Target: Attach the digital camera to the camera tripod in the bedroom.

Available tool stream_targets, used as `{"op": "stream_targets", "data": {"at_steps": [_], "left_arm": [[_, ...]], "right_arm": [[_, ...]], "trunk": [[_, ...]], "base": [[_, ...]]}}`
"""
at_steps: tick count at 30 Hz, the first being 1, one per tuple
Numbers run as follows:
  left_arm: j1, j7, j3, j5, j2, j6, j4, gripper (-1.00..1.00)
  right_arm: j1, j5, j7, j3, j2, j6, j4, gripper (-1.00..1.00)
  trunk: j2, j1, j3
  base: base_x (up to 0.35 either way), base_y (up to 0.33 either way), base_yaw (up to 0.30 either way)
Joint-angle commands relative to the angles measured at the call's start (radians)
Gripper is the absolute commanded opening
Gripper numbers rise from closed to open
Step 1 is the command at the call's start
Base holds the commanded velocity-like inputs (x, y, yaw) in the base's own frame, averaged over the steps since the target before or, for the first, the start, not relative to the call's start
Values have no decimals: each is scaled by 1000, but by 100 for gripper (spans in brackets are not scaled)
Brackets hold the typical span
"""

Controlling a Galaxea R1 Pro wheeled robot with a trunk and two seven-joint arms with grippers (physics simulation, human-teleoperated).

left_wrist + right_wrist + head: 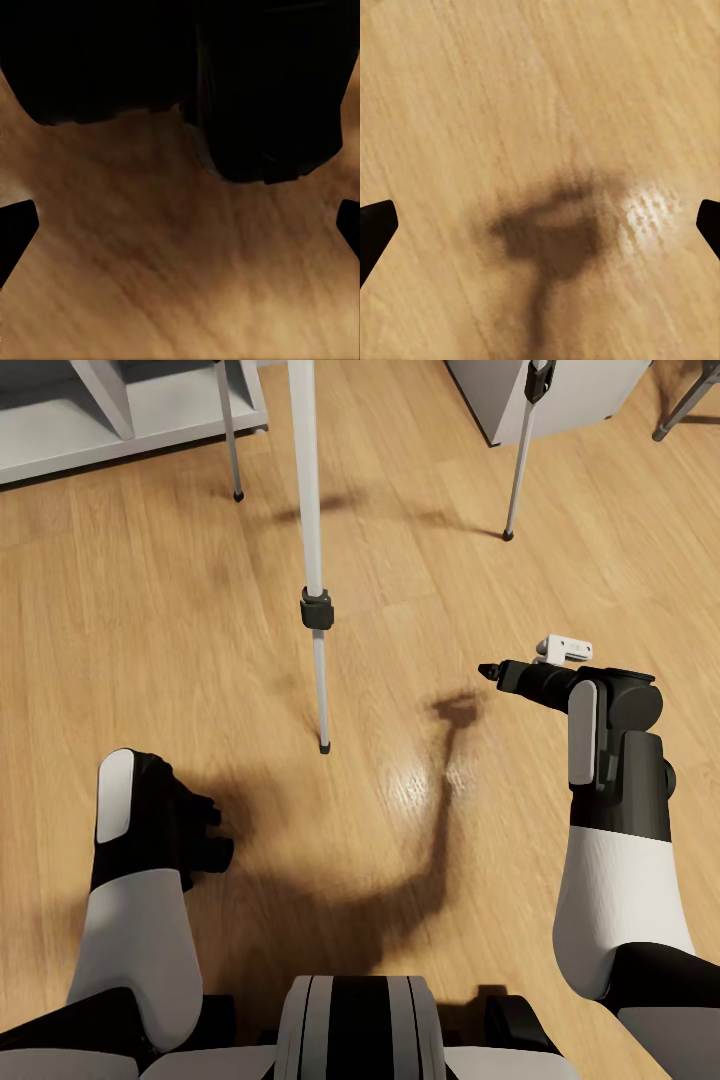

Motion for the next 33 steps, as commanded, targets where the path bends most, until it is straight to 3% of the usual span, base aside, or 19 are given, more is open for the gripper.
{"op": "stream_targets", "data": {"at_steps": [1,16,33], "left_arm": [[-2,2,3,1,-1,-1,2,100],[-12,3,4,19,0,-1,30,100],[-21,2,4,4,1,-1,30,100]], "right_arm": [[-1,-4,1,-2,1,4,-1,100],[-1,-5,1,-2,1,4,-1,100],[-1,-4,1,-2,1,4,-1,100]], "trunk": [[0,0,-1],[0,0,-1],[0,0,-1]], "base": [[0,0,0],[0,0,0],[0,0,0]]}}
